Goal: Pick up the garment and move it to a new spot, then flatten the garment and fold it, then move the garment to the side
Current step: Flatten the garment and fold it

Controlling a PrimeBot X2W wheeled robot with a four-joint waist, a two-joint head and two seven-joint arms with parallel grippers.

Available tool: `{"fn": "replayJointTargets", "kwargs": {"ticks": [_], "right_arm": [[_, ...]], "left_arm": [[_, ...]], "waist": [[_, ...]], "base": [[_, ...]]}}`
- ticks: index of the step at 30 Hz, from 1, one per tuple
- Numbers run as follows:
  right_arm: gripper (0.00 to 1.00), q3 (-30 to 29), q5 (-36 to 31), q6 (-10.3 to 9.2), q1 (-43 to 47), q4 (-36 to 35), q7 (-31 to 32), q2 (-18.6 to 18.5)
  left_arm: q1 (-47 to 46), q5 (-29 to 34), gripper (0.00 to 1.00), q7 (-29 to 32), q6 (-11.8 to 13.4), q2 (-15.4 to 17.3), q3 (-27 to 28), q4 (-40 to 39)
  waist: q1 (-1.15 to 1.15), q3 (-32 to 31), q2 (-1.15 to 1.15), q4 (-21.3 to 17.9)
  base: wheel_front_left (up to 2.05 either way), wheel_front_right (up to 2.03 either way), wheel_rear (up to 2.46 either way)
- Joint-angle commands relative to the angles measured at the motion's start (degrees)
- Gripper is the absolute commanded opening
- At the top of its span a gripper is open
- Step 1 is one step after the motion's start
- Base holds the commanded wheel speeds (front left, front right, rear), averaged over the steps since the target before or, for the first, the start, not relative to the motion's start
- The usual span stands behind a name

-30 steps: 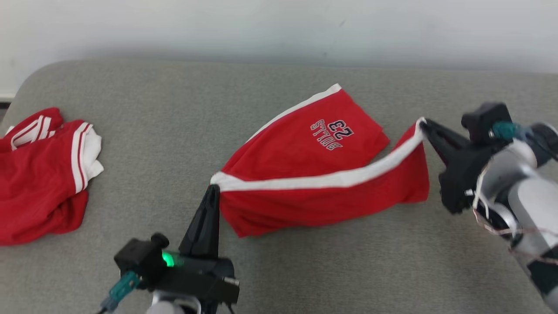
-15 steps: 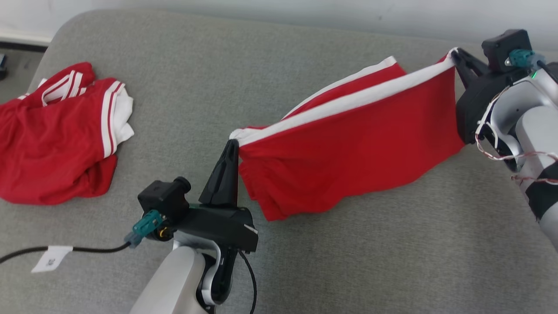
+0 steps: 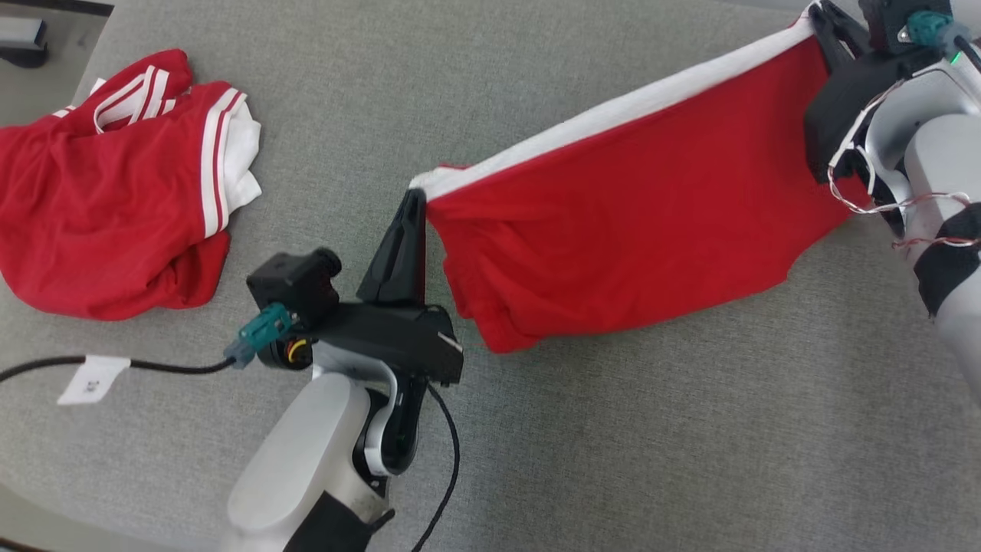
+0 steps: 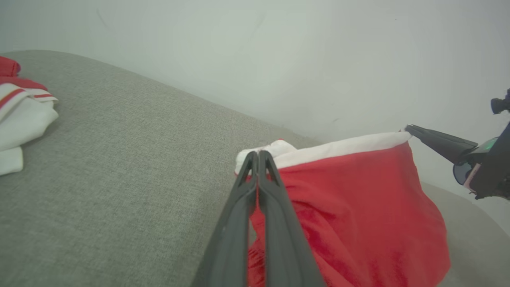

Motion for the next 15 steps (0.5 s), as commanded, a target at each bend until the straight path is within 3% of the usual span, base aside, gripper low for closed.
{"fn": "replayJointTargets", "kwargs": {"ticks": [1,2,3,10,15], "right_arm": [[0.00,0.0,-0.2,-0.15,-0.2,0.4,-0.2,0.5],[0.31,-0.1,-0.7,-0.15,-0.8,1.2,-0.6,0.9],[1.00,-0.1,-0.8,-0.15,-1.4,2.2,-0.4,1.1],[1.00,-2.5,-0.2,-0.15,-2.5,8.5,-0.8,2.6],[1.00,-4.4,1.2,-0.15,-1.4,11.9,2.7,3.5]], "left_arm": [[-0.5,-0.1,0.00,-0.2,0.2,0.0,-0.1,0.1],[-0.9,-0.2,0.38,-0.2,0.5,0.0,-0.3,0.4],[-1.3,-0.5,1.00,-0.2,0.7,0.0,-0.4,0.5],[-0.6,-0.4,1.00,-0.2,1.0,0.0,-0.7,0.9],[3.5,5.0,1.00,-0.2,-0.3,0.0,3.3,-2.4]], "waist": [[-0.01,0.5,-0.01,0.4],[-0.01,0.6,-0.01,0.5],[-0.01,0.7,-0.01,0.5],[-0.01,-0.9,-0.01,0.9],[-0.01,-3.9,-0.01,0.4]], "base": [[0.00,0.00,0.00],[0.00,0.00,0.00],[0.00,0.00,0.00],[0.00,0.00,0.00],[0.00,0.00,0.00]]}}
